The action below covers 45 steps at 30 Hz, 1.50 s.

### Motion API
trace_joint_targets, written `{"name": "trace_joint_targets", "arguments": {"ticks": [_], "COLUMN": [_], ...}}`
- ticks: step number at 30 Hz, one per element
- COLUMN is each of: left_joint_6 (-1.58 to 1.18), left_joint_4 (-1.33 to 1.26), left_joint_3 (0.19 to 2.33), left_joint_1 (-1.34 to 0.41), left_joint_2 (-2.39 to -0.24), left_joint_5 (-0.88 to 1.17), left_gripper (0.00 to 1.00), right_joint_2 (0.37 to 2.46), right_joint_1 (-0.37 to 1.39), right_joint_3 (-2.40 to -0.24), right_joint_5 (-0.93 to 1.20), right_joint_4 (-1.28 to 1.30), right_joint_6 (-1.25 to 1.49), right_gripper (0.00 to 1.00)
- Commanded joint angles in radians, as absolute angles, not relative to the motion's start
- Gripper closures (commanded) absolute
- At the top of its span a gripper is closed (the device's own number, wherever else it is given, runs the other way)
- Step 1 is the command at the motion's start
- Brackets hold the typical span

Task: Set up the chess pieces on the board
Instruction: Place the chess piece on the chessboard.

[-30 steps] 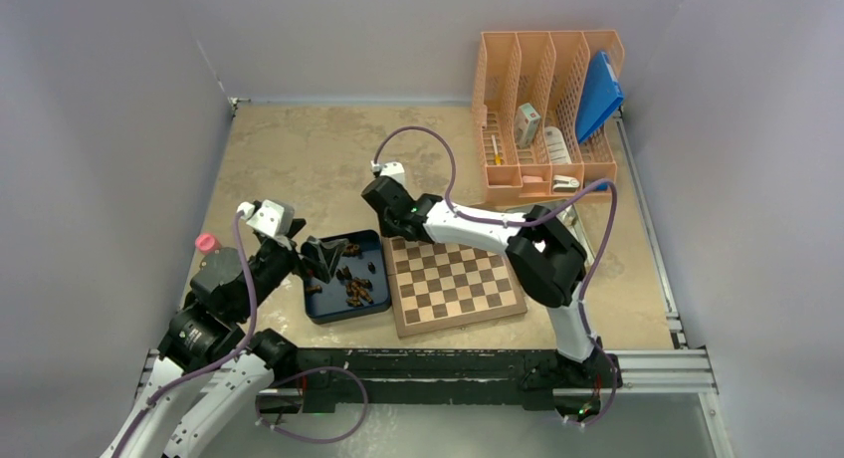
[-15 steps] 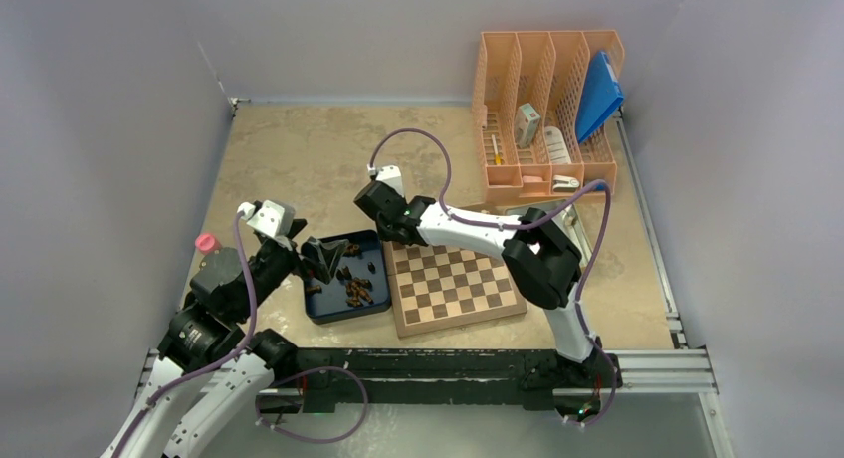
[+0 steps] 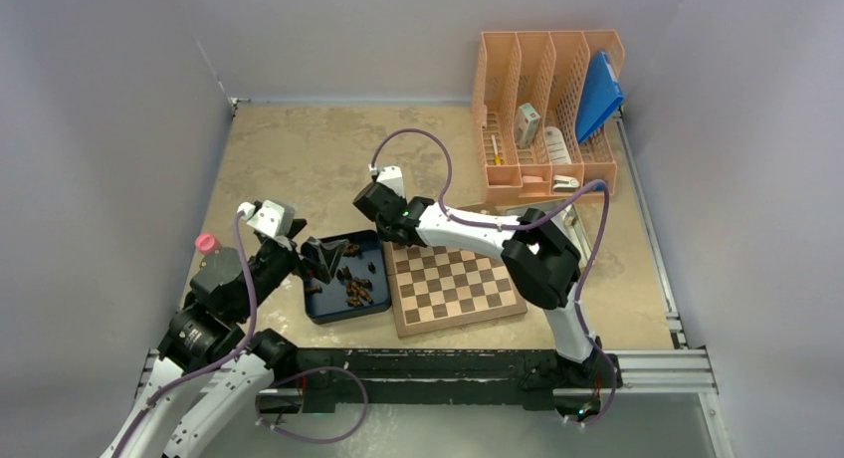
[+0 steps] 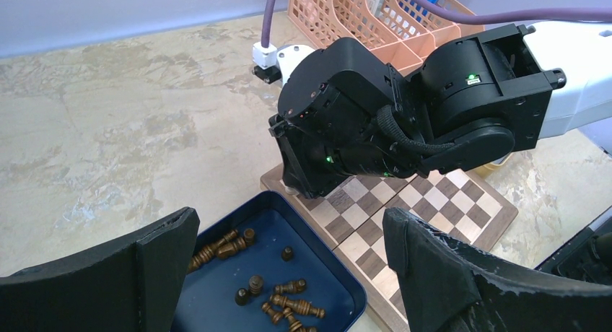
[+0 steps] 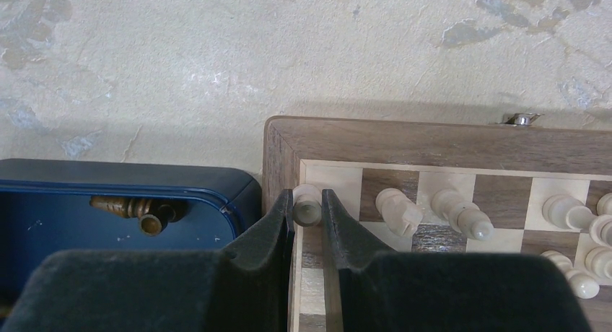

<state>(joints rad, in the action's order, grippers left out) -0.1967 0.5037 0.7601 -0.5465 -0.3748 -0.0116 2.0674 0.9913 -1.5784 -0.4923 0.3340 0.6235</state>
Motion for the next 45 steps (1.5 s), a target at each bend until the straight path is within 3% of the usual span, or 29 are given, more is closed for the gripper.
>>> {"name": "trace_joint_targets", "arguments": {"ticks": [1,23,45], "left_joint_6": [-0.184,-0.178,-0.179], "left_joint_4": [0.486,0.48,0.477], "left_joint_3": [0.768,0.769,0.767], "left_joint_1": [-0.549,-0.549,-0.548], "left_joint_2": [-0.369,-0.381,-0.382], "left_joint_5": [-0.005,0.025,0.028], "left_gripper": [0.0,0.0,0.0], "right_joint_2": [2.064,2.037,2.038], "right_joint_1": [0.989,0.988,0.989], "right_joint_3": [-1.584,-1.557,-1.578], "right_joint_5": [-0.552,-0.543,-0.561], "right_joint_4": [0.388,0.391,0.373], "right_joint_6": [0.644,0.656,0.643], "right_gripper": [0.85,0.84,0.7]}}
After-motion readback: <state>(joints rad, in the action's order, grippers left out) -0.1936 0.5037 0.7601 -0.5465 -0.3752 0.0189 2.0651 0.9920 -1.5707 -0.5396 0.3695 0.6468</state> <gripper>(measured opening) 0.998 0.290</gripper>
